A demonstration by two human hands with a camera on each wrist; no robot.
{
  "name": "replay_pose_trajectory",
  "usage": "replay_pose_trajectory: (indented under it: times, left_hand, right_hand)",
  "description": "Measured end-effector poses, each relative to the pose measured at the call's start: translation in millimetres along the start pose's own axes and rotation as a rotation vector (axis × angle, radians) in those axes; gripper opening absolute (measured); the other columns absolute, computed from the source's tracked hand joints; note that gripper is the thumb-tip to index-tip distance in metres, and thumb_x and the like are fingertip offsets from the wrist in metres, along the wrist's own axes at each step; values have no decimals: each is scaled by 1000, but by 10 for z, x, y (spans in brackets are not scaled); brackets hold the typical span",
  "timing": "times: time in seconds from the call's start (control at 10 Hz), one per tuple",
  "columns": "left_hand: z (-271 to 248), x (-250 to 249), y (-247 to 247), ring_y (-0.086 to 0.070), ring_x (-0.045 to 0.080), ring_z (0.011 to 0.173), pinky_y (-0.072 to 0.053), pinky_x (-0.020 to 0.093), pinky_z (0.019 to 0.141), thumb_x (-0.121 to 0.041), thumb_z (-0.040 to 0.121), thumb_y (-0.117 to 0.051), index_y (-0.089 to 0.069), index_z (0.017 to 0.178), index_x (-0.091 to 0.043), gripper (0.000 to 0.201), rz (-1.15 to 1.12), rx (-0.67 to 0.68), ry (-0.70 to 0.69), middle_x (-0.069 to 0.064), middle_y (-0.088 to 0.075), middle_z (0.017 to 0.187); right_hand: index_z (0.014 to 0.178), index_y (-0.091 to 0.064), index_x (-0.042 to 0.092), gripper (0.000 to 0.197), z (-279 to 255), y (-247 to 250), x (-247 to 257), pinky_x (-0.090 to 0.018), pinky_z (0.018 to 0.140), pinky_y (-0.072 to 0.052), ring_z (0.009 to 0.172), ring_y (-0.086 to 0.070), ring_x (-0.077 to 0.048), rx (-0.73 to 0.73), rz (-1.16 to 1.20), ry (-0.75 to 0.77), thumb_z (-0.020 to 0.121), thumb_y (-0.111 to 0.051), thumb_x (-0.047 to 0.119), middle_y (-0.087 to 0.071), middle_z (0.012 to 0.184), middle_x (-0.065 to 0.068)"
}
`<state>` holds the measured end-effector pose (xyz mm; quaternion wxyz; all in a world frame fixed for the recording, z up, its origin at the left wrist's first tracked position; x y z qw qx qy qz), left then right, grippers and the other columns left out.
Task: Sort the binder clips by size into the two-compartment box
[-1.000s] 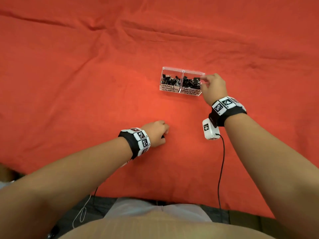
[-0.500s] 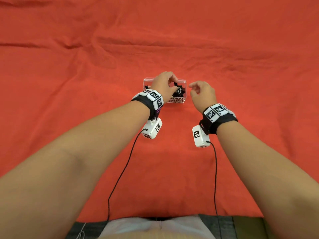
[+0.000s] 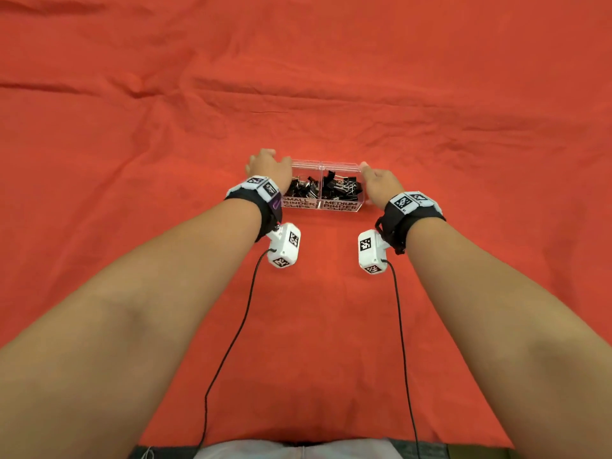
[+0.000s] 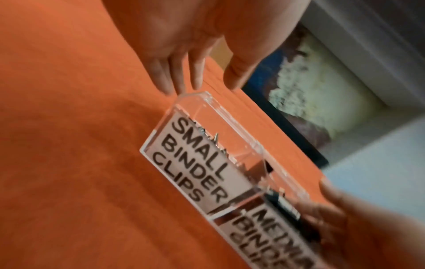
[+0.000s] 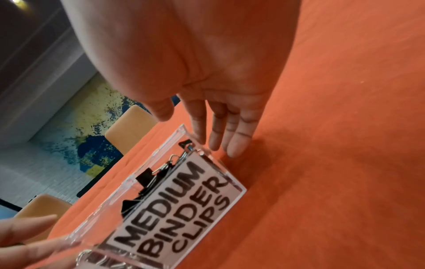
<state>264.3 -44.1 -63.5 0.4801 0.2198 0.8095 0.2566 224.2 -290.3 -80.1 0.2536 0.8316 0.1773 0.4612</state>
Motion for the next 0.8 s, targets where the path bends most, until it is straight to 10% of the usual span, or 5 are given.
replay_pose_trajectory:
  times: [0.2, 0.4, 0.5, 0.8]
  left_hand:
    - [-7, 69, -64, -44, 20, 63, -39, 30, 63, -19, 97, -40, -44, 71, -19, 26, -379, 162, 201, 2, -44, 73]
    - [-47, 23, 13, -54, 16, 99, -43, 47, 91, -24, 102, -32, -37, 140, -14, 40, -666, 176, 167, -1, -66, 114]
    - [-78, 15, 62, -58, 17, 103, -48, 43, 86, -25, 101, -33, -42, 135, -17, 36, -592, 174, 104, -2, -69, 96]
    - [-413, 107, 244, -36, -1, 30, -32, 11, 34, -6, 93, -38, -55, 121, -14, 34, -336, 92, -108, -1, -70, 89]
  right_hand:
    - [108, -57, 6, 47, -42, -18, 66, -30, 62, -54, 68, -57, -17, 53, 109, 1, 99, -30, 43, -57, 93, -10]
    - [120, -56, 28, 36, -182, 132, 110, -34, 72, -57, 83, -59, -18, 11, 224, 75, 98, -31, 40, -62, 106, -4]
    - [104, -62, 29, 29, -263, 208, 135, -28, 64, -50, 75, -52, -10, -36, 235, 117, 98, -35, 34, -59, 98, 3]
    - [102, -69, 17, 18, -481, 256, 134, -23, 82, -40, 92, -52, -16, -110, -31, 296, 84, -65, 16, -50, 98, 10]
Point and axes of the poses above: each hand's wrist, its own z-axis towards the middle knuckle, its own y-axis out of the back of the hand, x = y × z, the point moved 10 cm from there along z, towards the middle knuckle
